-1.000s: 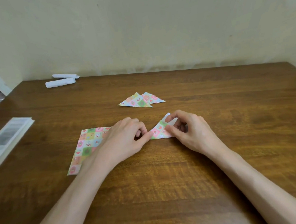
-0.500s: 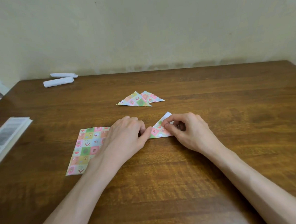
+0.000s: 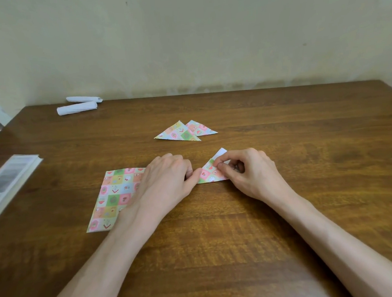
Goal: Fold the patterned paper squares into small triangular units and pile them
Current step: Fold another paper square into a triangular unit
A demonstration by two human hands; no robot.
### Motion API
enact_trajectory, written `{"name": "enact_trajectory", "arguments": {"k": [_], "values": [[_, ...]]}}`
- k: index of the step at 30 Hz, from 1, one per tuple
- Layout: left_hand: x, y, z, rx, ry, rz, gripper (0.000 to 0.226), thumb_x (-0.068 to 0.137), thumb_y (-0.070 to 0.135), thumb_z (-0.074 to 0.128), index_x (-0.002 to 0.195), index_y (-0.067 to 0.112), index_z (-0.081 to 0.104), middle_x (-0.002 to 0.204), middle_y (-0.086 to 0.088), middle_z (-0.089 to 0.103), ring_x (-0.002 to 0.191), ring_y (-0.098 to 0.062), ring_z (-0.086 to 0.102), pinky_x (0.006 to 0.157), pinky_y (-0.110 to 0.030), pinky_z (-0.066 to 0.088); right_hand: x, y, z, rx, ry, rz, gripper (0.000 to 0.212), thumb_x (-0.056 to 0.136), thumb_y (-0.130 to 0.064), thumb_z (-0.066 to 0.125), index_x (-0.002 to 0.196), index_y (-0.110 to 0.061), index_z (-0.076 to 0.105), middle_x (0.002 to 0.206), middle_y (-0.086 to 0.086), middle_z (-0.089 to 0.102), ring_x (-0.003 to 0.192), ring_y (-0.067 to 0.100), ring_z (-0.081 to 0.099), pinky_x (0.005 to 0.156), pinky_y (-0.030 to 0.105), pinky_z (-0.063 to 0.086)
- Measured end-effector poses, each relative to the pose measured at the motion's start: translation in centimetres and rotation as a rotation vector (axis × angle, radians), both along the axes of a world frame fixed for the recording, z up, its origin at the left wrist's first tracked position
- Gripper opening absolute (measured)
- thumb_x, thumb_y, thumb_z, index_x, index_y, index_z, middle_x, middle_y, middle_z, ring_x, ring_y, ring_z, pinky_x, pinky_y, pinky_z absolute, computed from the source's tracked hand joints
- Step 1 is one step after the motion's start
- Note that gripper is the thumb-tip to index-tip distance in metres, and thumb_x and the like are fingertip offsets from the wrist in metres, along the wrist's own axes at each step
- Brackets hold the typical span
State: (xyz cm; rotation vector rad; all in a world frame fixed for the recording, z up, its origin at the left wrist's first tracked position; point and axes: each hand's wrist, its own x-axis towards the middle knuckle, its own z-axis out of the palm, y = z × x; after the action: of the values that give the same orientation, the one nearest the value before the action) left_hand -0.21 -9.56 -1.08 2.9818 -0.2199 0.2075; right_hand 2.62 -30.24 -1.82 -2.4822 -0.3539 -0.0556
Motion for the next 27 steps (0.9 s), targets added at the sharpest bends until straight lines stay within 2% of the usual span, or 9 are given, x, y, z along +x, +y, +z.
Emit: {"name": "enact_trajectory", "arguments": {"k": [10,16,21,27], "values": [[0.15,-0.07,0.05,0.046,-0.036,0.004,0.047,0.101,0.059,0.05,0.068,0.026,0.058,0.077,0.011,0.057,0.082,-0.011,0.052,0.077,-0.028,0.034,-0.09,0.08,-0.13,-0.03,-0.001,0.003,0.014,0.098,-0.041,0.06,0.103,-0.045,0.073,0.072,-0.016,0.058,0.069,0.009,0.048,0.076,0.037,0.051],[0.47,-0.01,-0.1,0.044,-0.032,0.006,0.05,0.099,0.063,0.05,0.068,0.026,0.06,0.075,0.01,0.059,0.083,-0.013,0.056,0.079,-0.029,0.037,-0.09,0.2,-0.3,-0.031,-0.001,-0.004,0.017,0.097,-0.038,0.059,0.104,-0.045,0.073,0.07,-0.015,0.059,0.07,0.01,0.049,0.075,0.037,0.051],[0.38,0.19,0.0,0.02,-0.039,0.022,0.051,0.098,0.065,0.052,0.067,0.025,0.062,0.074,0.01,0.061,0.081,-0.013,0.058,0.079,-0.029,0.039,-0.17,0.22,-0.36,-0.024,-0.007,-0.011,0.018,0.097,-0.035,0.059,0.104,-0.044,0.074,0.066,-0.017,0.056,0.068,0.007,0.049,0.07,0.034,0.044],[0.36,0.29,0.15,0.006,-0.021,0.04,0.052,0.095,0.069,0.052,0.067,0.027,0.062,0.074,0.011,0.061,0.081,-0.013,0.058,0.076,-0.028,0.035,-0.28,0.1,-0.47,-0.043,-0.043,0.004,0.017,0.098,-0.034,0.06,0.104,-0.045,0.073,0.08,-0.014,0.055,0.078,0.008,0.053,0.068,0.032,0.041]]}}
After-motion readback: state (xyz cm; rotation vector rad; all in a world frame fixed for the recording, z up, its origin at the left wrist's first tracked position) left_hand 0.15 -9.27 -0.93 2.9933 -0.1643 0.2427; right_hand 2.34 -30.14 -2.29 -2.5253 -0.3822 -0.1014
